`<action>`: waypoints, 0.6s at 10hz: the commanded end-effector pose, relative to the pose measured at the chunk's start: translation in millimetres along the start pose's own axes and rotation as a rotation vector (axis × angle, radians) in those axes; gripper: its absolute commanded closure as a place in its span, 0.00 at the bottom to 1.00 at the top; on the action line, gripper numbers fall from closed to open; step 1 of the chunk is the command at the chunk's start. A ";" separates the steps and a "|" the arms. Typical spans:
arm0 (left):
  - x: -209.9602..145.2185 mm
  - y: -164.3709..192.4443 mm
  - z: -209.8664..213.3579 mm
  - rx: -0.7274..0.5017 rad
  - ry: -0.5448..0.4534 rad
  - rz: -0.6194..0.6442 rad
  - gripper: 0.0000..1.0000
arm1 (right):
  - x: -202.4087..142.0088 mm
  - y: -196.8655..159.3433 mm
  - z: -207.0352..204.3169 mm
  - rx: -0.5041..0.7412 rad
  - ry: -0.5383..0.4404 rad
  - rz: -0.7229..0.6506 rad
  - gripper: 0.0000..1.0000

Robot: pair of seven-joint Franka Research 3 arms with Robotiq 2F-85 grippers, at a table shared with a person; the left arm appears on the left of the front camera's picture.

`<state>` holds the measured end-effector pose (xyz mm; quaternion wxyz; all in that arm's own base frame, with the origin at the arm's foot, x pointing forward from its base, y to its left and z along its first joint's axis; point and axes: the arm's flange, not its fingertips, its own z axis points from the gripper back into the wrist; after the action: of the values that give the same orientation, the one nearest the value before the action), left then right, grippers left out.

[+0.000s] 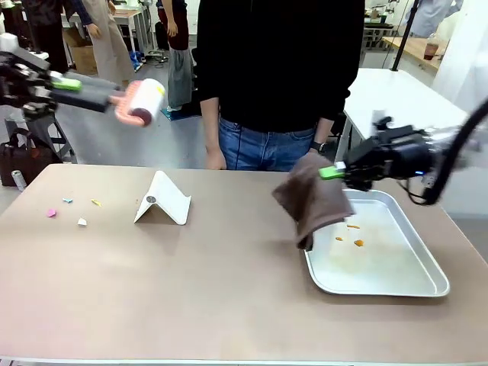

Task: Clean the surface of the table.
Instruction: Hold the Lint Roller with your left hand and the towel with your right hand.

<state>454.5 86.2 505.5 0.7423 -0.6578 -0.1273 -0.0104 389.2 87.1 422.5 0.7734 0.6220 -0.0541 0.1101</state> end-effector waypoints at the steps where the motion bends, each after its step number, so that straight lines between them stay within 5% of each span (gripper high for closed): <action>1: 4.5 8.2 36.8 -0.094 -0.015 0.114 1.00 | -31.2 6.9 53.9 0.131 -0.152 0.007 1.00; 3: -8.7 28.6 97.5 -0.075 0.074 0.130 1.00 | -67.2 20.9 107.8 0.233 -0.292 -0.027 1.00; 6: -44.8 66.2 190.9 0.008 0.054 0.185 1.00 | -112.3 26.2 179.6 0.211 -0.496 -0.047 1.00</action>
<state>392.5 253.4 456.3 0.7368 -0.6727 -0.0477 0.0476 320.3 -100.2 469.2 0.6744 0.7110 -0.1975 -0.0245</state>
